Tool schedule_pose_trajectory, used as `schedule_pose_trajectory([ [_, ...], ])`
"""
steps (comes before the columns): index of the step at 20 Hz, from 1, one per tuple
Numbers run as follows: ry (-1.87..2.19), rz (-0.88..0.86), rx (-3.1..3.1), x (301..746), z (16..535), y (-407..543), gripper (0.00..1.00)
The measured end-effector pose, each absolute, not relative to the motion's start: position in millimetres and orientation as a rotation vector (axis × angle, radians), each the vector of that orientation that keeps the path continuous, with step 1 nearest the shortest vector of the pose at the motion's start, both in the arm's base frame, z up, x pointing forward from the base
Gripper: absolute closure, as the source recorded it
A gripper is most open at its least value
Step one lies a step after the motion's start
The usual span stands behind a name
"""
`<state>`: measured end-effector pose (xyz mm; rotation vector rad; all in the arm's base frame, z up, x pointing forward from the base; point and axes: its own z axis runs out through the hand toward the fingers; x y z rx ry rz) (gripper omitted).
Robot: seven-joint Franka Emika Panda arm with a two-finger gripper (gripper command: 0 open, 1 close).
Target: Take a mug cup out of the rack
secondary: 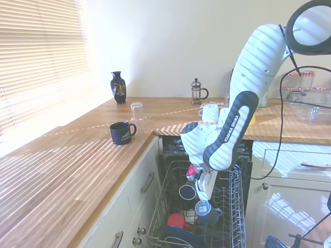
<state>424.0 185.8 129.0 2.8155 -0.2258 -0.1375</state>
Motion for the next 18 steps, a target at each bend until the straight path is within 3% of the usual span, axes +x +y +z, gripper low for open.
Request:
schedule_pose_trajectory([
  [13,-0.129,-0.047,2.758,445.8,44.8,171.9,0.0],
  [14,-0.139,-0.044,2.746,447.5,39.5,172.0,1.0],
  [18,-0.171,-0.045,2.695,452.1,23.6,171.5,1.0],
])
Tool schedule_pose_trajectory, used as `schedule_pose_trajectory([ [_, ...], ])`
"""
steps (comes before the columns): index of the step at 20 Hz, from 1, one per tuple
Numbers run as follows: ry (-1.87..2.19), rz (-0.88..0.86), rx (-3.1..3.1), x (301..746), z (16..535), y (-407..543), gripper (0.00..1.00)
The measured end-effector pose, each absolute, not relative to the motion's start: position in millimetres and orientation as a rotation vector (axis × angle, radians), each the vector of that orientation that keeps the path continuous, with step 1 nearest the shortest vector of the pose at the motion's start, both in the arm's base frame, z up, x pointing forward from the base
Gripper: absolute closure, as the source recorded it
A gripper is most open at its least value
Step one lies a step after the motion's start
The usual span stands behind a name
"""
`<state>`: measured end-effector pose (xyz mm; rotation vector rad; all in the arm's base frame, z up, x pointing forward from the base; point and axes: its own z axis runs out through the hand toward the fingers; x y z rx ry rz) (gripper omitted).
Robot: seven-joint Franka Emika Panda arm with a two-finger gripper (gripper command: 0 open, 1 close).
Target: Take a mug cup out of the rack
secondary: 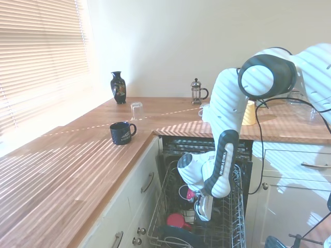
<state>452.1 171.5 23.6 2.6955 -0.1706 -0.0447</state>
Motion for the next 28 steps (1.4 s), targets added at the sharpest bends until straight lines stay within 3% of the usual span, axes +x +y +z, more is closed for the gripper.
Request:
schedule_pose_trajectory([
  [28,-0.415,-0.074,2.81,460.5,45.5,158.5,1.0],
])
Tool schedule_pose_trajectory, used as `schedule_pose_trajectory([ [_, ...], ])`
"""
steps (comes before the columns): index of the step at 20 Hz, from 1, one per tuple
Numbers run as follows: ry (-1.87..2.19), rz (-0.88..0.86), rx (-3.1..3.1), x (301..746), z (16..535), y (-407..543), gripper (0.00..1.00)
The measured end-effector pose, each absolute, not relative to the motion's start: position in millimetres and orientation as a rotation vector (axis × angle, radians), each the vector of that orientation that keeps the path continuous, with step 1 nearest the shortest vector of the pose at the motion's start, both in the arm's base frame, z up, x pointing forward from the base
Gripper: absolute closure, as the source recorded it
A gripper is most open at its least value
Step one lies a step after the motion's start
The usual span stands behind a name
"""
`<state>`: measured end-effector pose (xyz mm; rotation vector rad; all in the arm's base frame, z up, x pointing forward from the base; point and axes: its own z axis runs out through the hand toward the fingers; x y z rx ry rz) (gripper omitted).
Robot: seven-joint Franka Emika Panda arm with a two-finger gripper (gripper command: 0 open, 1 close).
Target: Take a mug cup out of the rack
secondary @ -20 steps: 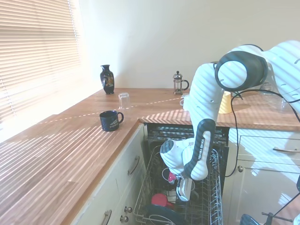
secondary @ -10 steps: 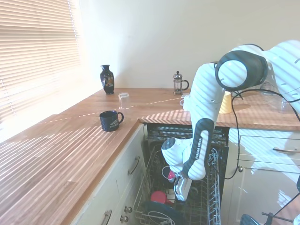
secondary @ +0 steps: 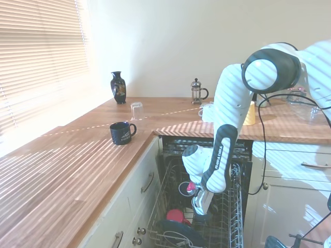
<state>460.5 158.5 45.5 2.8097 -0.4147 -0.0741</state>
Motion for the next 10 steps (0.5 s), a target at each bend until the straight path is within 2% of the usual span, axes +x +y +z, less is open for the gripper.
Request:
schedule_pose_trajectory([
  [6,-0.414,-0.079,2.82,457.0,52.6,161.8,1.0],
  [10,-0.396,-0.044,2.836,450.1,78.7,174.2,1.0],
])
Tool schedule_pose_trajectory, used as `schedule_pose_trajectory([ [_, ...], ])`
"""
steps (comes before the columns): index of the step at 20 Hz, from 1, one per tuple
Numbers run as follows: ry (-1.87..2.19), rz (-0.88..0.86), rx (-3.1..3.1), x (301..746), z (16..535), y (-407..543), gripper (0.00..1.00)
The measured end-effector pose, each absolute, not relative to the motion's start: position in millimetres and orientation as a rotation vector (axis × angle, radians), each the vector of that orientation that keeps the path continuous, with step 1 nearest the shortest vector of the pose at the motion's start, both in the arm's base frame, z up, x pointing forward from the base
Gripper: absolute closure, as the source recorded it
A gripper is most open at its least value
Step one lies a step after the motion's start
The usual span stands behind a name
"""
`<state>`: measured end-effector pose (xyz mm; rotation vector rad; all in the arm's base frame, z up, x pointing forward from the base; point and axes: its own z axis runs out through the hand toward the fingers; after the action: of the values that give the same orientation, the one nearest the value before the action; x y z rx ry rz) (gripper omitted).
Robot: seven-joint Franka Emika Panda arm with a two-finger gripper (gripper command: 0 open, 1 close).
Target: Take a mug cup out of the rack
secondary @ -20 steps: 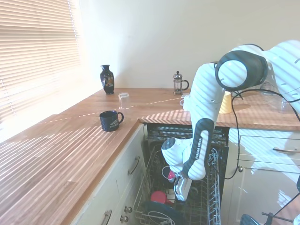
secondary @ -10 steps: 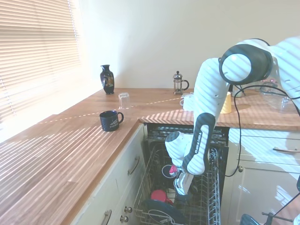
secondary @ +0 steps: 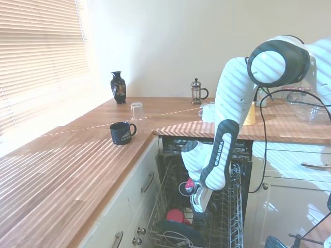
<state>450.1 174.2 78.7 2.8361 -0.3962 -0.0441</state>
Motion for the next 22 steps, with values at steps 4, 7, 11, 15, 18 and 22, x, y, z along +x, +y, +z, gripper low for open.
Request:
schedule_pose_trajectory([
  [4,-0.403,0.048,2.86,447.3,128.1,200.2,1.0],
  [7,-0.406,0.109,2.85,448.7,159.4,212.6,1.0],
  [11,-0.423,0.164,2.838,452.0,201.6,217.4,1.0],
  [15,-0.513,0.257,2.861,460.8,283.8,216.0,1.0],
  [18,-0.666,0.296,2.869,481.5,352.7,197.7,1.0],
  [22,-0.853,0.259,2.858,528.9,400.8,153.3,1.0],
])
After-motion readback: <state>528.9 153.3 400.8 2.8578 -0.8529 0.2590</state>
